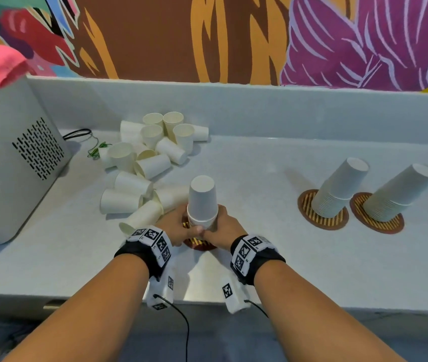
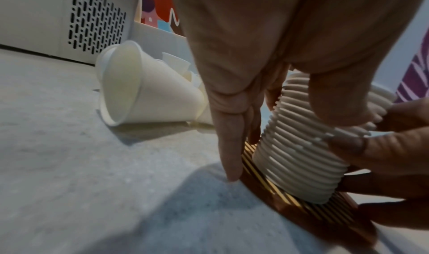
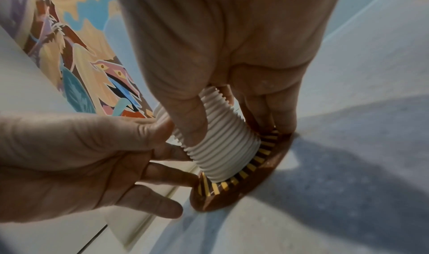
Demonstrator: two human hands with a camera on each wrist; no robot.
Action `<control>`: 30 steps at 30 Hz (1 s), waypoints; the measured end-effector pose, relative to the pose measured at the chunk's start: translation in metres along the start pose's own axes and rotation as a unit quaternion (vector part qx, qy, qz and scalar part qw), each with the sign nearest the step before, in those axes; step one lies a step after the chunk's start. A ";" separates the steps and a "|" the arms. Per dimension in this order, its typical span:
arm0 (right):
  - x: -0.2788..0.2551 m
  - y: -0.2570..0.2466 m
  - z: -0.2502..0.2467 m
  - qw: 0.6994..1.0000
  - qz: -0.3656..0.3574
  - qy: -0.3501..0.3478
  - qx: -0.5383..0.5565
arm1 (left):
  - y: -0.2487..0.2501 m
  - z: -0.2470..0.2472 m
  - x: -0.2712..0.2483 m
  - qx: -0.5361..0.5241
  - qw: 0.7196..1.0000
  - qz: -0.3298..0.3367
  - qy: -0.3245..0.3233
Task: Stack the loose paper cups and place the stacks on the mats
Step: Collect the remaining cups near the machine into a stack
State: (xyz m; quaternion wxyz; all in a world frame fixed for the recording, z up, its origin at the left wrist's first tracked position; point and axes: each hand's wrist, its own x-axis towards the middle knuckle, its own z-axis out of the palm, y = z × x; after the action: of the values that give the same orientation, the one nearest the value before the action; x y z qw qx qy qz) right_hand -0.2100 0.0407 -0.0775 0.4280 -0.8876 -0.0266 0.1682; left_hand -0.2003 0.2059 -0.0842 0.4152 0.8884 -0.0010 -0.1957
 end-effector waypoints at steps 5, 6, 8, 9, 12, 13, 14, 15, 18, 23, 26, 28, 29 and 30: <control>0.000 0.027 -0.022 1.000 0.021 0.007 -0.002 | 0.023 0.021 0.013 0.020 0.999 0.003 -0.033; 0.000 0.034 -0.029 1.000 0.024 0.008 -0.002 | 0.029 0.026 0.016 0.018 0.999 0.001 -0.040; 0.000 0.048 -0.044 0.999 0.030 0.013 -0.006 | 0.043 0.039 0.023 0.023 0.998 0.003 -0.051; 0.000 0.057 -0.053 0.999 0.032 0.016 -0.008 | 0.050 0.047 0.026 0.027 0.998 0.008 -0.054; 0.000 0.080 -0.076 0.999 0.041 0.025 -0.021 | 0.070 0.068 0.038 0.040 0.997 0.026 -0.059; 0.000 0.088 -0.083 0.998 0.043 0.025 -0.026 | 0.076 0.075 0.042 0.044 0.997 0.032 -0.061; 0.000 0.093 -0.089 0.998 0.044 0.025 -0.030 | 0.081 0.080 0.046 0.048 0.996 0.036 -0.061; 0.001 0.099 -0.096 0.998 0.045 0.026 -0.033 | 0.086 0.087 0.051 0.054 0.996 0.041 -0.060; 0.002 0.116 -0.116 0.998 0.047 0.035 -0.033 | 0.101 0.105 0.064 0.067 0.995 0.052 -0.052; 0.009 0.136 -0.140 0.998 0.042 0.033 -0.045 | 0.119 0.125 0.083 0.061 0.996 0.049 -0.046; 0.014 0.141 -0.148 0.998 0.033 0.042 -0.038 | 0.127 0.131 0.091 0.069 0.996 0.047 -0.040; 0.017 0.143 -0.152 0.998 0.029 0.050 -0.039 | 0.130 0.133 0.097 0.071 0.996 0.045 -0.036; 0.019 0.144 -0.153 0.998 0.028 0.053 -0.037 | 0.132 0.134 0.099 0.070 0.996 0.043 -0.034; 0.021 0.144 -0.154 0.998 0.026 0.055 -0.035 | 0.133 0.134 0.100 0.070 0.996 0.041 -0.032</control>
State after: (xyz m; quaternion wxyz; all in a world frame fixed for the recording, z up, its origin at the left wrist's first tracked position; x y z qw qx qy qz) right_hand -0.1550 -0.1616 -0.1053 0.3935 -0.9101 0.0138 0.1292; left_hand -0.1331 0.0033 -0.0983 0.3599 0.9076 -0.0646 -0.2061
